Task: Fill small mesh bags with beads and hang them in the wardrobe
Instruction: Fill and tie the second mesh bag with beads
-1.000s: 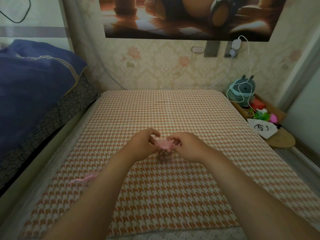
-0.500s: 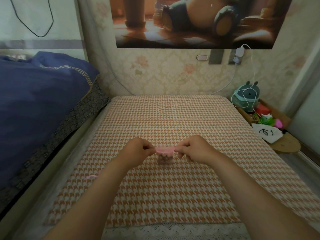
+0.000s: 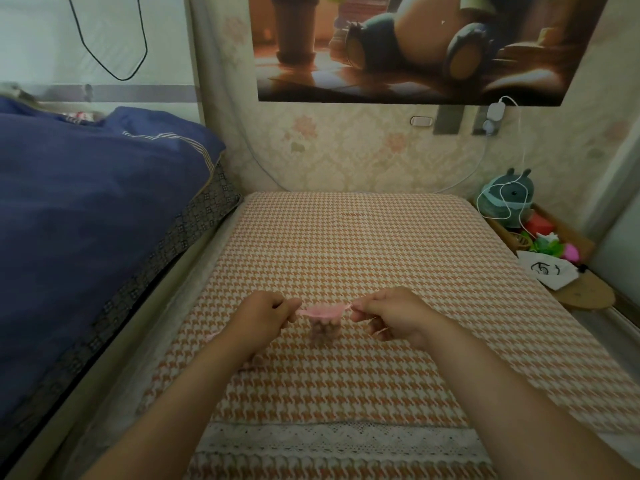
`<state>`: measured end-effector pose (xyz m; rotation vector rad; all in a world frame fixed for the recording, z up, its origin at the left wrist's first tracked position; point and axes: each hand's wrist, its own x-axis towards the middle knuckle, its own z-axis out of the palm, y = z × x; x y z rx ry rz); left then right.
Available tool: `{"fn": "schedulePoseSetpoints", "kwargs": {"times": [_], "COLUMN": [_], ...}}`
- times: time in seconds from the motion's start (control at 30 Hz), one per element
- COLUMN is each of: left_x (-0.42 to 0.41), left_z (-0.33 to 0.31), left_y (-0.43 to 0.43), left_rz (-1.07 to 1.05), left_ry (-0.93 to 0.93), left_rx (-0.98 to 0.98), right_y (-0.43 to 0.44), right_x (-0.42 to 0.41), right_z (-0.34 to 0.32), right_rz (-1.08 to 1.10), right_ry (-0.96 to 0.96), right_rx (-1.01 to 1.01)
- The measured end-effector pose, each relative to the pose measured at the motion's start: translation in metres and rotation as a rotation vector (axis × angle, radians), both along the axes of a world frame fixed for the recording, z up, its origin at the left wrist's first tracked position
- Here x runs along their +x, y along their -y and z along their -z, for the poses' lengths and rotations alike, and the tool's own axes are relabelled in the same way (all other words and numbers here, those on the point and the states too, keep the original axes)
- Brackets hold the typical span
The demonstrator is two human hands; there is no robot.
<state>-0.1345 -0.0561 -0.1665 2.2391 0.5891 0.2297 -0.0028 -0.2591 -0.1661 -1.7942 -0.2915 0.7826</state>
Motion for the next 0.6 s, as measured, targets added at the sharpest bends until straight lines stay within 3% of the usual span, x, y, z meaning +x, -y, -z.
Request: {"fn": "schedulePoseSetpoints", "kwargs": {"times": [0.23, 0.4, 0.5, 0.6], "left_x": [-0.002, 0.003, 0.008, 0.014], "left_z": [0.002, 0.005, 0.004, 0.001], "left_y": [-0.019, -0.026, -0.020, -0.014], "left_rz": [-0.016, -0.003, -0.064, -0.184], "left_ry": [-0.053, -0.079, -0.005, 0.070], "left_rx": [0.059, 0.090, -0.114, -0.509], "right_y": [-0.016, -0.021, -0.028, -0.035], "right_x": [0.001, 0.008, 0.002, -0.005], "right_z": [0.007, 0.011, 0.009, 0.010], "right_rz": [0.098, 0.165, 0.217, 0.256], "right_ry": [-0.176, -0.177, -0.340, -0.494], "right_rx": [-0.035, -0.072, 0.116, 0.300]}}
